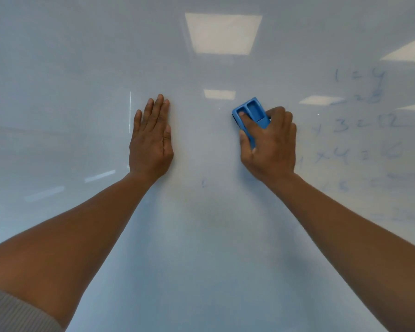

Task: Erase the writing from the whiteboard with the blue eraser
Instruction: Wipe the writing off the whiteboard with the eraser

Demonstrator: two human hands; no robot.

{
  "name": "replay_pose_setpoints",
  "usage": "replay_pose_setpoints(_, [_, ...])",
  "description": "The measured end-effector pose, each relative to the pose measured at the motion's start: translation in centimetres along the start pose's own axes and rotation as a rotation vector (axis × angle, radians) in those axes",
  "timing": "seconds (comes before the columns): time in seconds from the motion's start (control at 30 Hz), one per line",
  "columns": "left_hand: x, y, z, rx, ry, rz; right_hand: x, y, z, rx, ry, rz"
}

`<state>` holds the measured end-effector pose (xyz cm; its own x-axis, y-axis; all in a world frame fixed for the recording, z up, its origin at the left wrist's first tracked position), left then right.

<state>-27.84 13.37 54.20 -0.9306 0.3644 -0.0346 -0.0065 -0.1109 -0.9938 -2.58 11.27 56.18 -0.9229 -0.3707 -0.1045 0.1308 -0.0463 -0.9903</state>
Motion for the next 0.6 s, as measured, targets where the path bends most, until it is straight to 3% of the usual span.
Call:
replay_pose_setpoints(0.1, [-0.2, 0.0, -0.4, 0.003, -0.018, 0.015, 2.5, 1.8, -1.1, 0.032, -0.05, 0.091])
replay_pose_setpoints(0.23, [-0.3, -0.1, -0.4, 0.009, -0.043, 0.006, 6.2, 7.6, -2.6, 0.165, -0.123, 0.466])
replay_pose_setpoints(0.33, [-0.4, -0.2, -0.4, 0.027, -0.046, 0.002, 5.7, 9.6, -2.8, 0.223, -0.118, 0.542])
replay_pose_setpoints(0.4, [-0.4, -0.2, -0.2, 0.028, -0.053, 0.008, 4.6, 8.3, -2.3, 0.194, -0.101, 0.501])
replay_pose_setpoints(0.6, [-1.3, -0.7, -0.5, 0.012, -0.039, 0.049, 1.6, 1.2, -0.8, 0.032, -0.019, 0.116])
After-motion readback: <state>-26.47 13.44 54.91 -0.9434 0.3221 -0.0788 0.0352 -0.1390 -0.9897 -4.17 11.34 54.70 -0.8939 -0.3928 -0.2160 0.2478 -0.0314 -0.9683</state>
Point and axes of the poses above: each hand's wrist, its own y-axis away from the middle knuckle, its own z-axis out of the back of the hand, x = y × z, the point moved 3 cm from there along -y, towards the middle knuckle, and after that the axes turned 1 degree about y, right-handed, at the moved point
